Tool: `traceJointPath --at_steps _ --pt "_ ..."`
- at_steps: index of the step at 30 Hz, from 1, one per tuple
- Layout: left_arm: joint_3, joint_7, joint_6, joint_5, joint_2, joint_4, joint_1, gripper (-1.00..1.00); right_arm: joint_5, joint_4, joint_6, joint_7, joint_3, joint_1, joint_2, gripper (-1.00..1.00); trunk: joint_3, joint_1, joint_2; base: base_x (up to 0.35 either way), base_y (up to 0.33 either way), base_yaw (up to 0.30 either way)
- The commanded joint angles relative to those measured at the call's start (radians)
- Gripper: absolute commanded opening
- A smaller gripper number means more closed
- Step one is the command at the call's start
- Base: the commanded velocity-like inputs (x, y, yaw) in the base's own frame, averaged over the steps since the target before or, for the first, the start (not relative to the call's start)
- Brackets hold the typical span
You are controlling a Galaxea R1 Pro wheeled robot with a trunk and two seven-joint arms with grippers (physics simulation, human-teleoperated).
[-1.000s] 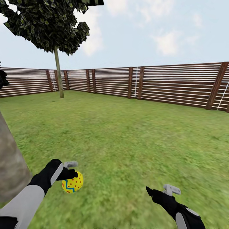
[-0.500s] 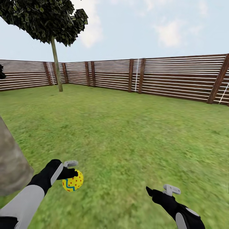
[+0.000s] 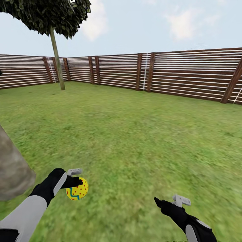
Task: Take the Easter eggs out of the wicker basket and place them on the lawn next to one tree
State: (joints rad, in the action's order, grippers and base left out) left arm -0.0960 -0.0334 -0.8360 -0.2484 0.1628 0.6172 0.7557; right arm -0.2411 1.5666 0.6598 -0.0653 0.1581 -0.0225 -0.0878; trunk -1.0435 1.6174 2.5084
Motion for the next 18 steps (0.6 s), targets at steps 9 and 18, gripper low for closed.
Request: traceJointPath --at_steps 9,18 --pt "-0.005 0.0 0.028 -0.003 0.001 0.001 0.001 -1.0 0.002 0.001 0.006 -0.007 0.003 -0.001 -0.001 1.0 -0.036 0.004 0.003 0.0 0.0 0.0" --pt "-0.005 0.001 0.032 -0.003 0.001 0.001 0.001 -1.0 0.002 0.001 0.006 -0.007 0.003 -0.001 -0.001 1.0 -0.071 0.008 0.005 0.0 0.0 0.0"
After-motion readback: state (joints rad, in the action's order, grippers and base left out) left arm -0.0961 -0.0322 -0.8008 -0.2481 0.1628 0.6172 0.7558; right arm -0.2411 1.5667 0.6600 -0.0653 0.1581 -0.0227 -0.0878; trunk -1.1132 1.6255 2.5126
